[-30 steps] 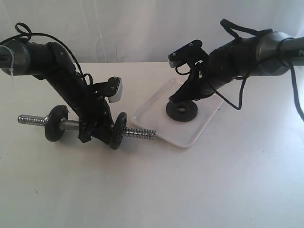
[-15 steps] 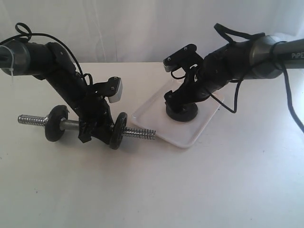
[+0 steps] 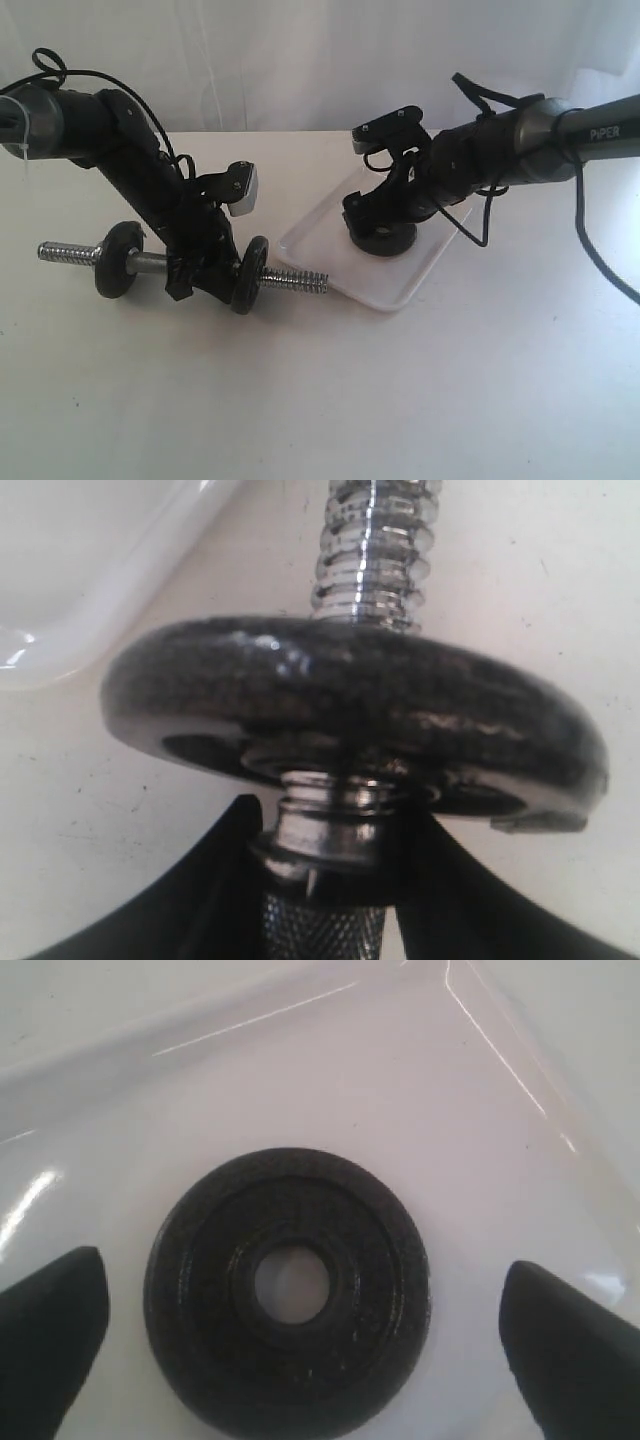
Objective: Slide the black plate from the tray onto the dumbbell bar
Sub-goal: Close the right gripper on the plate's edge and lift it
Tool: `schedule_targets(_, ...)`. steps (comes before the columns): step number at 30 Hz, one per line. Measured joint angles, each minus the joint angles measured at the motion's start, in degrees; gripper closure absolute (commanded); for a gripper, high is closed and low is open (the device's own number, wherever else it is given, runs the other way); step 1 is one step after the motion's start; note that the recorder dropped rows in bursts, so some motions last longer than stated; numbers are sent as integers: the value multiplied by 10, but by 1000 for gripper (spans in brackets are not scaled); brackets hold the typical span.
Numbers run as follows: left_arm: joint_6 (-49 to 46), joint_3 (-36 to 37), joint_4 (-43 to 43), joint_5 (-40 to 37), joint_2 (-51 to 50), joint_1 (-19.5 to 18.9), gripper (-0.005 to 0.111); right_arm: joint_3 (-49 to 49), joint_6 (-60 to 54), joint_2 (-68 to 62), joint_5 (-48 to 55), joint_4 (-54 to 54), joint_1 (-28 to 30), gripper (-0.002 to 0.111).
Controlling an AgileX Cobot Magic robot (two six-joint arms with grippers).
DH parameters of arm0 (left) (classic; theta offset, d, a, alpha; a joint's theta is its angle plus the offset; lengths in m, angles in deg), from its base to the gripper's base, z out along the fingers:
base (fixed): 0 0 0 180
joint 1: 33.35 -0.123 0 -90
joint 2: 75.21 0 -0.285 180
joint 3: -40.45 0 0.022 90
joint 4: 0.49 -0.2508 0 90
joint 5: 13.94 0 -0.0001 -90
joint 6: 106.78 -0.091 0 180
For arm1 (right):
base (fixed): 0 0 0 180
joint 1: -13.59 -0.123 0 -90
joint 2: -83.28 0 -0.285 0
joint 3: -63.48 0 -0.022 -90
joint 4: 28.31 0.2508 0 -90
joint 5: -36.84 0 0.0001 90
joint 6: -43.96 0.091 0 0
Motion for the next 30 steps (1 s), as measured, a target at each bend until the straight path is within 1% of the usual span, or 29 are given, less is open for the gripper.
schedule_targets(10, 0, 0, 1, 0, 0, 0, 107, 0, 1, -31, -51, 18, 0, 3)
schedule_targets(30, 0, 0, 6, 2, 0, 0, 107, 0, 2, -34, -41, 11, 0, 3)
